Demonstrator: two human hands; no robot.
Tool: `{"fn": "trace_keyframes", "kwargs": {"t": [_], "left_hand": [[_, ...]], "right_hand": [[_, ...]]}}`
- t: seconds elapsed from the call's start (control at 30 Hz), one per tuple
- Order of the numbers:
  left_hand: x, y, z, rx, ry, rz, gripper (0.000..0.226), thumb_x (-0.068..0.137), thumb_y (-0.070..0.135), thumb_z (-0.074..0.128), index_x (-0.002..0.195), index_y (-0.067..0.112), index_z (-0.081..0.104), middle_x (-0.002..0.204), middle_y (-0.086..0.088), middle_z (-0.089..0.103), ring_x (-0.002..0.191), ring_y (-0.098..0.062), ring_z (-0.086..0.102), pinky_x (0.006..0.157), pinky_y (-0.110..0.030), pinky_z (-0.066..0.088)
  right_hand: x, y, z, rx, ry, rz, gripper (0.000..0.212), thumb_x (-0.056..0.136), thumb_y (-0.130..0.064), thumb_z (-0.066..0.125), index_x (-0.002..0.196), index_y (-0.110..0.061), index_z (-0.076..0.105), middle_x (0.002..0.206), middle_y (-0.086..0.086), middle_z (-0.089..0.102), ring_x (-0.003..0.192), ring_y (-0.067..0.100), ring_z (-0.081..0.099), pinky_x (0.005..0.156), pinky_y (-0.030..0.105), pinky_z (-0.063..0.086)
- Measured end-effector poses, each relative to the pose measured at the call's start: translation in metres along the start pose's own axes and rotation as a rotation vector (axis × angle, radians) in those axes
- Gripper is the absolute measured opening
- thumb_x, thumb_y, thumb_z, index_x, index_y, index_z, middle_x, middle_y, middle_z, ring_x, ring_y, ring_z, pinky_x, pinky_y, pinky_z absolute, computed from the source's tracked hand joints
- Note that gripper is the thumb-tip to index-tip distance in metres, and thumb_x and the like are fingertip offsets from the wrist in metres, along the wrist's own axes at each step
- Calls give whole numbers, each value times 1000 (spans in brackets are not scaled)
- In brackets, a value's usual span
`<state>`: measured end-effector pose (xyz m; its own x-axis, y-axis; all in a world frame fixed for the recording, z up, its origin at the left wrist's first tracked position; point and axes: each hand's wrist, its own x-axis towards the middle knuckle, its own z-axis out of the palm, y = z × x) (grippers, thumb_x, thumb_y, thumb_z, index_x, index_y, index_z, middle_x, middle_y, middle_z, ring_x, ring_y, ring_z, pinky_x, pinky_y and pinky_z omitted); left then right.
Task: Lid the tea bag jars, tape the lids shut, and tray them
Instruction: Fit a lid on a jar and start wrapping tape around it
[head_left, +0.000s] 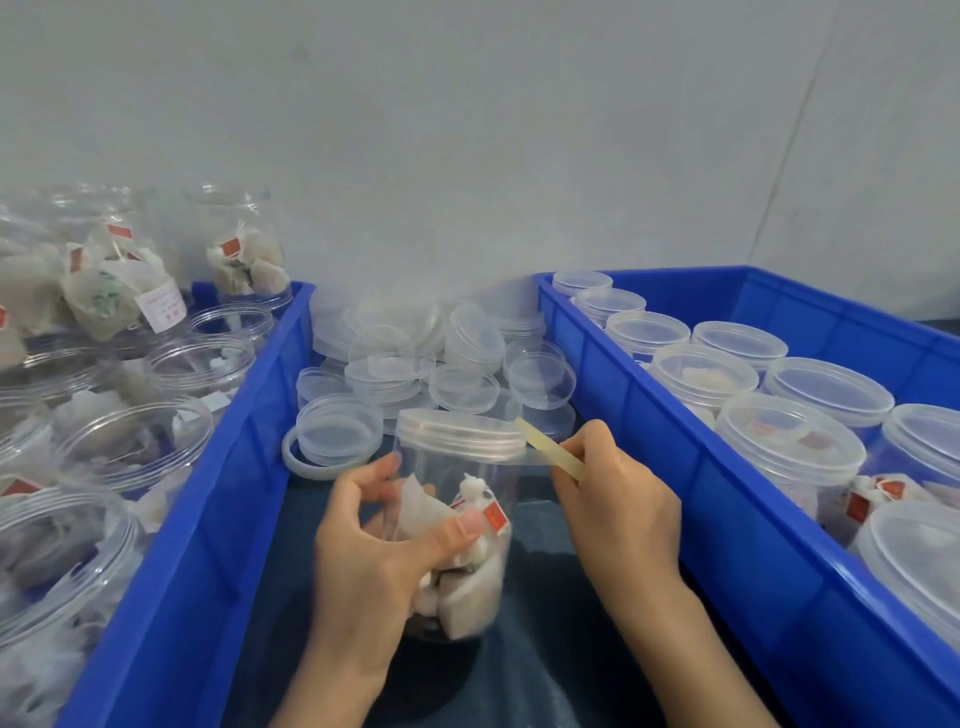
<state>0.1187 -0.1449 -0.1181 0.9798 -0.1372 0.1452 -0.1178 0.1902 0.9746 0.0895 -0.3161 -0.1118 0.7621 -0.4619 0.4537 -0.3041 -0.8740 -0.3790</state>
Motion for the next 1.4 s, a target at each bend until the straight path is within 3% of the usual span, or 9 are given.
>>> {"fn": "trace_keyframes", "kwargs": {"t": [0.2, 0.43, 0.57, 0.77, 0.97, 1.07, 1.23, 1.33, 1.4], "left_hand": [[2, -4, 1, -127, -275, -82, 83, 29, 30, 85, 107, 18, 57, 110, -12, 63, 97, -18, 68, 77, -34, 54], [3, -9, 2, 16, -387, 10, 75, 46, 44, 78, 117, 34, 60, 117, 4, 65, 106, -6, 60, 79, -17, 49], [-2, -18, 11, 289, -134, 86, 112, 43, 63, 66, 144, 36, 25, 144, 17, 31, 135, -1, 26, 114, -32, 24], [-10, -30, 18, 410, 205, 425, 97, 50, 57, 72, 132, 18, 37, 132, 6, 38, 123, -12, 44, 98, -31, 39], [1, -24, 11, 273, 304, 358, 102, 38, 59, 78, 125, 30, 33, 119, 29, 44, 105, 17, 47, 83, 2, 34], [10, -20, 0, 340, 421, 346, 103, 38, 61, 68, 130, 23, 43, 120, 19, 46, 116, -6, 46, 93, -16, 35], [12, -10, -8, 443, 430, 309, 110, 35, 65, 66, 133, 18, 47, 122, 3, 41, 111, -18, 48, 88, -26, 34], [11, -10, -8, 494, 420, 333, 103, 37, 59, 75, 129, 18, 52, 111, 7, 39, 94, -5, 45, 82, -21, 34], [10, -9, -7, 483, 420, 339, 98, 37, 57, 77, 125, 20, 54, 108, 8, 38, 88, 1, 41, 79, -20, 34]], "right_hand": [[-4, -2, 2, 41, -1, -15, 15, 92, -30, 45, 82, -23, 37, 65, -7, 51, 59, 18, 52, 51, 31, 36], [-8, -7, 3, 58, 77, 24, 18, 88, -28, 52, 79, -20, 39, 60, -5, 50, 56, 22, 52, 48, 30, 34], [-10, -12, 5, 34, 44, -27, 14, 85, -30, 51, 84, -19, 42, 67, -5, 56, 62, 25, 55, 50, 31, 35], [-14, -19, 7, 20, -22, -84, 21, 88, -41, 47, 87, -23, 37, 81, -5, 59, 73, 22, 57, 57, 31, 36], [-19, -23, 14, 219, -261, -234, 41, 80, -16, 55, 117, -23, 39, 115, -7, 54, 101, 18, 52, 70, 23, 33], [-19, -22, 18, 460, -413, -234, 68, 77, -9, 57, 138, -28, 33, 127, -8, 52, 111, 7, 50, 93, 19, 38], [-11, -15, 20, 450, -511, -178, 63, 77, -31, 64, 130, -47, 35, 97, -23, 64, 94, -1, 55, 87, 22, 43], [-1, -2, 13, 368, -344, -137, 16, 77, -40, 67, 91, -33, 63, 63, -17, 58, 67, 3, 53, 80, 33, 45], [2, 4, 8, 419, -200, -122, 17, 74, -37, 73, 72, -23, 63, 54, -10, 56, 58, 11, 52, 65, 32, 45]]}}
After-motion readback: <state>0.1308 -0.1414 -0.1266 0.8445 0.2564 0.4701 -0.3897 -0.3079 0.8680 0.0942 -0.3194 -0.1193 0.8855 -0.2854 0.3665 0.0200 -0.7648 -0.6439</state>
